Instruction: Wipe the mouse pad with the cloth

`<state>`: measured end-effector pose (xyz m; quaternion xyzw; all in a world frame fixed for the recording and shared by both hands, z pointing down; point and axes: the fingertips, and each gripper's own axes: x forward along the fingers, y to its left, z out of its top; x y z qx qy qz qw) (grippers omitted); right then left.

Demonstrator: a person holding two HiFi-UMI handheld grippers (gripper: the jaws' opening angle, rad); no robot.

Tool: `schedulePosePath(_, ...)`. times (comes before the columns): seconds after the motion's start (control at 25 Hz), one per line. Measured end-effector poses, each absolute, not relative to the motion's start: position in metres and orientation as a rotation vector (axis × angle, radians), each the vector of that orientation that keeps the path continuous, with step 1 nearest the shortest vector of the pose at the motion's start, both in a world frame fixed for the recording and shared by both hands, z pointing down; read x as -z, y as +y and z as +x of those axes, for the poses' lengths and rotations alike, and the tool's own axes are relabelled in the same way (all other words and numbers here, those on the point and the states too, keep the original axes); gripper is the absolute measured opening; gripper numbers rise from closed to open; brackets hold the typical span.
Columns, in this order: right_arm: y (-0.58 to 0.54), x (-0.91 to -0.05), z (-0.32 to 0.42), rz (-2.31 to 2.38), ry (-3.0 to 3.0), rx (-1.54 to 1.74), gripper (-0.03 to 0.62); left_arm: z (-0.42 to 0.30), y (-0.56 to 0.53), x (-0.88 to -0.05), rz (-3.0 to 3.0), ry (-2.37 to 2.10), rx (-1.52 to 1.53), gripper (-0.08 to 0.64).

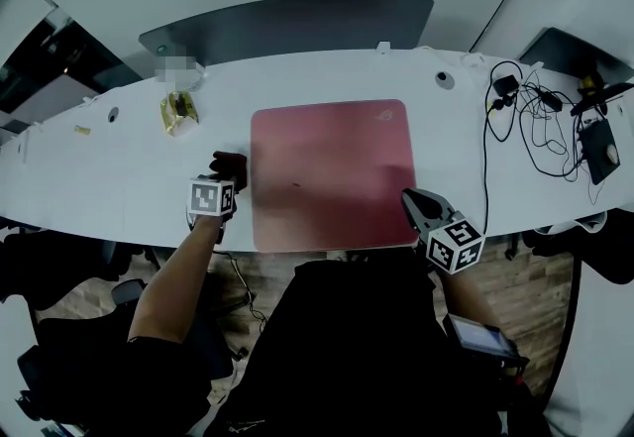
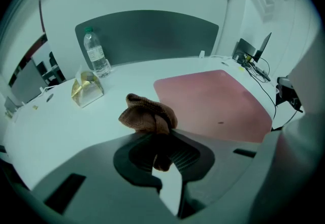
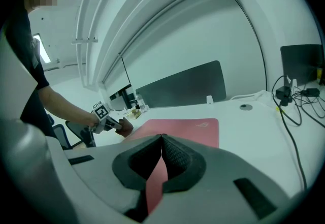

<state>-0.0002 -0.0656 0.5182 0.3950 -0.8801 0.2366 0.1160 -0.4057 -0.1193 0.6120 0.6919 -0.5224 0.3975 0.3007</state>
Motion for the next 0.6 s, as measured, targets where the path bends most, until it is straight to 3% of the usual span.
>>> schedulePosePath(0.6,-0.059,-0.517,0.023,1.258,-2.535,-0.708,0.026,-0.297,-0.146,-0.634,1.991,-1.193,-1.041,0.057)
